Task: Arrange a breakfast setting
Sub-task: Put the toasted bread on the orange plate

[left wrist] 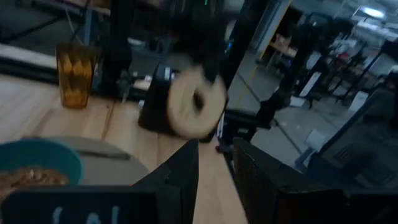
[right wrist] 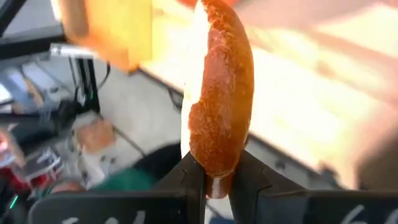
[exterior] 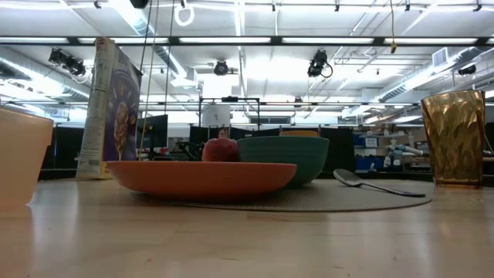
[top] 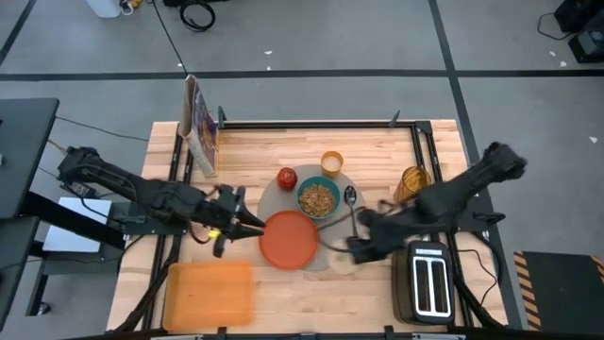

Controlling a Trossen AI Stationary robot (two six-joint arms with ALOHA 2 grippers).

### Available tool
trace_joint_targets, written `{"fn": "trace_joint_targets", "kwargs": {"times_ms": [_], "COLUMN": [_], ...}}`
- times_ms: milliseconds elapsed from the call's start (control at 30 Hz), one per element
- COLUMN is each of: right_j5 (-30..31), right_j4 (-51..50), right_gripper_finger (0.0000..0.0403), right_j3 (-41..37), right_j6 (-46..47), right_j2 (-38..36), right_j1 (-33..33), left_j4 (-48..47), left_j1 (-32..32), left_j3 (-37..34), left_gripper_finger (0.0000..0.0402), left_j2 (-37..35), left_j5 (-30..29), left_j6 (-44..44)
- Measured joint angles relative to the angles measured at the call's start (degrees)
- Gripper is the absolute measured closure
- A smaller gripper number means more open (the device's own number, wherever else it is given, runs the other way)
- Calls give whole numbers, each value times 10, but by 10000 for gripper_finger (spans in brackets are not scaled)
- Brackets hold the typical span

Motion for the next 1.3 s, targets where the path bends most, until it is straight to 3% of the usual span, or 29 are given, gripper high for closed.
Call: {"fn": "trace_joint_targets", "kwargs": {"times_ms": [100,300,600,933,1300], "right_j5": [3,88,130,182,78], "right_j4": [69,203,342,343,313], "right_gripper_finger": [352,352,352,340,245], "right_j3": [0,-1,-1,-1,-1], "right_j6": [-12,25,53,78,-7], "right_j2": [74,208,326,350,330], "right_j1": [-39,-75,-101,-124,-143], "left_j4": [-1,0,-1,8,14], "left_j1": [0,-11,-26,-20,-20], "left_j3": [0,0,0,0,1], "left_gripper_finger": [294,294,294,294,294], "left_j2": [-28,-75,-91,-89,-89], "left_j5": [1,1,3,2,1], "left_j6": [0,0,-28,-47,-29]}}
